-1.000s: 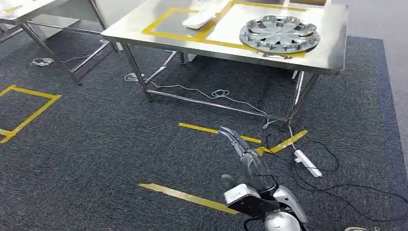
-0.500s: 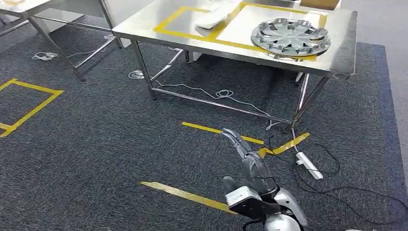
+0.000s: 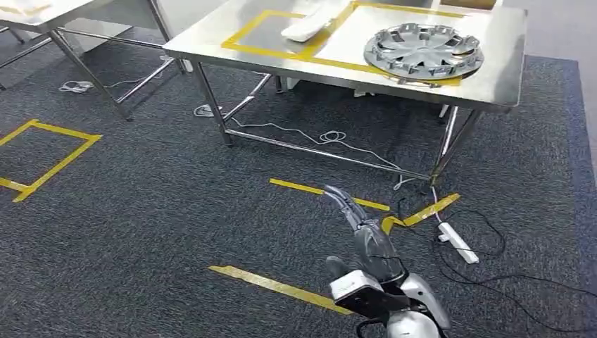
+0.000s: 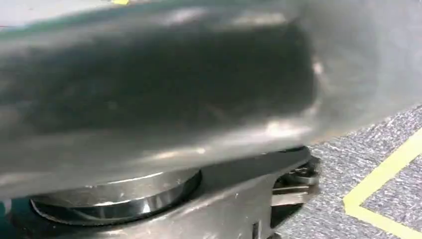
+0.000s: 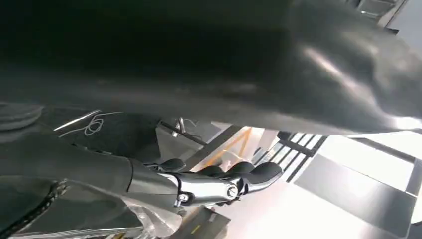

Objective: Take the parts from the cabinet and place them on the table.

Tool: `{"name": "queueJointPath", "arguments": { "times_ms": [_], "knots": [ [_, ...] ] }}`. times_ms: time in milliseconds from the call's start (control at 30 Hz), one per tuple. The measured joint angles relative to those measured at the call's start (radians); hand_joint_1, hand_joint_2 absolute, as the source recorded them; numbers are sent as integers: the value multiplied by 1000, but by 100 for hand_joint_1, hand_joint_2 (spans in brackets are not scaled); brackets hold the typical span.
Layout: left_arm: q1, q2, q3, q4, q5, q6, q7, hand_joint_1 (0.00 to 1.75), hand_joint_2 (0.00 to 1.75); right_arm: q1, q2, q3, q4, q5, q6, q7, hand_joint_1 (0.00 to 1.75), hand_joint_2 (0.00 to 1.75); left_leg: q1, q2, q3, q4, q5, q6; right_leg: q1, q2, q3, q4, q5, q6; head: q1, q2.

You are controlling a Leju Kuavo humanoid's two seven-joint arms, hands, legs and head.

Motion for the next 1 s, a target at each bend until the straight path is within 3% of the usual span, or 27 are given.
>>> {"name": "queueJointPath", "arguments": {
  "times_ms": [33,67,100,200,267,300,367,400,433,467,533,567,600,700,767,800,867,900,933,967,1000],
  "knots": [
    [0,0,1,0,0,0,0,0,0,0,0,-1,0,0,0,0,0,0,0,4,47,-97,49,4,0,0,4,0,-2,2,0,0],
    [-1,1,2,0,0,0,0,0,0,-1,1,-2,0,0,0,0,0,0,-1,11,78,-170,66,10,0,0,5,0,-5,6,0,0],
    [-3,1,3,0,0,0,0,0,0,-1,2,-3,0,0,0,0,0,0,-7,10,86,-189,58,14,9,1,1,6,-7,11,-1,0],
    [-3,0,3,0,0,0,0,0,0,-1,3,-4,0,0,0,1,0,0,-8,8,83,-192,51,24,7,-6,-1,-1,-3,24,0,0],
    [-1,0,4,0,0,0,0,0,0,-3,3,-5,0,0,0,1,0,0,0,7,87,-205,60,36,5,-1,-17,21,-27,37,2,0],
    [-2,0,4,0,0,0,0,0,0,-5,3,-5,0,0,0,1,0,0,0,7,86,-205,60,43,5,3,-40,73,-60,38,6,0],
    [-3,-1,4,0,0,0,0,0,0,-4,3,-5,1,0,0,1,0,0,-2,7,85,-205,59,45,4,7,-118,242,-136,41,5,0],
    [-2,-1,5,0,0,0,0,0,0,-4,3,-5,2,0,0,2,0,0,-3,7,85,-205,59,46,4,7,-154,311,-155,42,6,0],
    [-1,-1,5,0,0,0,0,0,0,-3,3,-5,4,0,0,2,0,0,-3,7,85,-204,58,46,4,7,-165,327,-145,43,6,0],
    [-1,-1,5,0,0,0,0,0,0,-3,3,-5,5,0,0,2,0,0,-3,5,87,-204,58,46,4,7,-153,296,-114,42,6,0],
    [-3,-2,5,0,0,0,0,0,0,-4,3,-5,5,0,0,2,0,0,-3,-2,92,-203,56,44,3,7,-71,122,-16,38,6,0],
    [-3,-2,5,0,0,0,0,0,0,-5,3,-5,5,0,0,2,0,0,-3,-4,93,-202,53,40,2,11,-32,38,13,36,6,0],
    [-4,-2,5,0,0,0,0,0,0,-6,3,-5,6,0,0,2,0,0,-11,-4,87,-196,51,35,4,18,-12,13,-3,35,6,0],
    [-3,-2,8,0,2,1,0,0,0,-3,3,-8,6,-2,0,3,0,0,-7,-6,83,-197,58,23,7,20,-15,12,-3,25,5,0],
    [-4,-1,12,0,3,2,1,0,0,-3,5,-8,6,-2,1,2,0,0,-6,-5,81,-183,42,14,-1,15,-8,1,4,13,5,0],
    [-4,-1,13,0,3,2,2,0,0,-3,5,-9,6,-3,1,2,0,0,-6,-1,63,-143,14,7,-1,14,-7,1,3,6,-2,0],
    [-4,-1,13,0,3,2,2,0,0,-2,6,-10,6,-3,2,3,0,0,-1,-1,-8,15,-63,-1,0,8,-7,1,2,1,-2,0],
    [-2,-1,13,0,2,2,2,0,0,-1,6,-10,6,-3,2,3,0,0,-1,-1,-40,83,-87,-3,1,5,-7,1,1,-1,-2,0],
    [0,-1,13,0,0,0,2,0,0,-1,6,-10,8,-3,3,3,0,0,-1,-1,-54,112,-88,-4,1,5,-7,2,0,-1,-2,0],
    [2,-1,13,0,0,0,2,0,0,0,6,-10,8,-3,4,3,0,0,-1,-1,-48,99,-68,-3,2,5,-5,2,0,-1,-2,0],
    [2,0,13,0,0,-1,2,0,0,0,6,-10,8,-3,4,3,0,0,-1,-1,-23,45,-28,0,2,5,-4,2,0,-1,-2,0]
  ]
}}
